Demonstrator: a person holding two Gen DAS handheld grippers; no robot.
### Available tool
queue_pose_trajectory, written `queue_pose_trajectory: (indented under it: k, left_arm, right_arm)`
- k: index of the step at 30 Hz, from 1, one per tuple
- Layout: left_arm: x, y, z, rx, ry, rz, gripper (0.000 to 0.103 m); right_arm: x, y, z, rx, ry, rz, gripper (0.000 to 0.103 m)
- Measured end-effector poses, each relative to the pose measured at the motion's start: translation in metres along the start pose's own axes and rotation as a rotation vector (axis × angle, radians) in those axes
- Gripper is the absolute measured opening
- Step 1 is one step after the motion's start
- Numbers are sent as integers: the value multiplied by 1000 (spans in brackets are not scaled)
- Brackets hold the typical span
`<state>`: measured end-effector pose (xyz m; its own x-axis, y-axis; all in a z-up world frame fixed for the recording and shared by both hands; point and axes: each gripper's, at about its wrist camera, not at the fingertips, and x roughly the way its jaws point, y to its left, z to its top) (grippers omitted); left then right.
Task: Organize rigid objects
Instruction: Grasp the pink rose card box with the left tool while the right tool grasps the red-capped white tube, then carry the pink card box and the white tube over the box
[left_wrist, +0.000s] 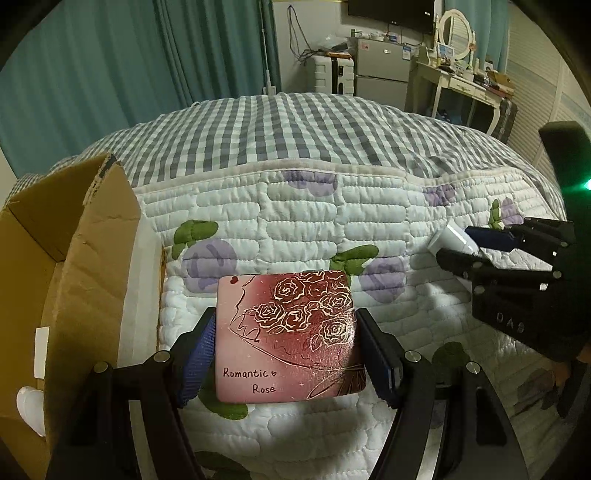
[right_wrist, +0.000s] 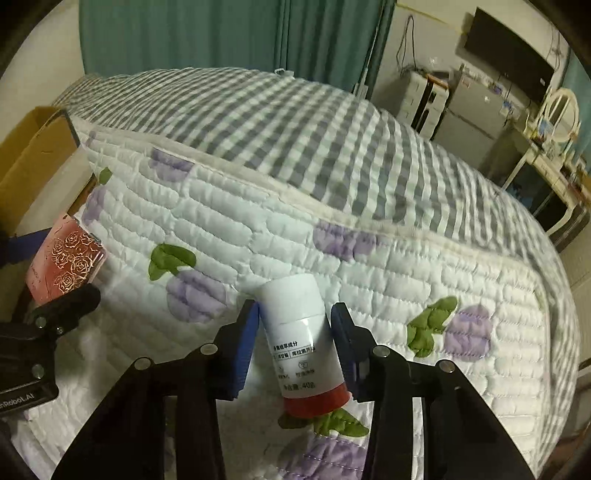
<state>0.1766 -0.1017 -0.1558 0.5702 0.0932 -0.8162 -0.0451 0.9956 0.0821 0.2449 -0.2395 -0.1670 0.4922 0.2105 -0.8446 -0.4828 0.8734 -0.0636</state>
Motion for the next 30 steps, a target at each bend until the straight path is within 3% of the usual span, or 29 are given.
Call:
queue_pose_trajectory:
  k: [5,13,21,30]
  left_arm:
    - [0,0,-2,5,4,-7,73]
    - [-16,-1,-1,10,-15,-29,73]
    - [-76,4,5,6,-103,-70,73]
    - [-155,49,4,-47,-201,-102,73]
  right_arm:
    - [16,4,-13,-35,84,-35,44]
    - [-11,-1,-18,30,-19,-48,37]
    - [-57,17,-32,70,-41,-73,36]
    - [-129,74,-48,134,-137,-62,36]
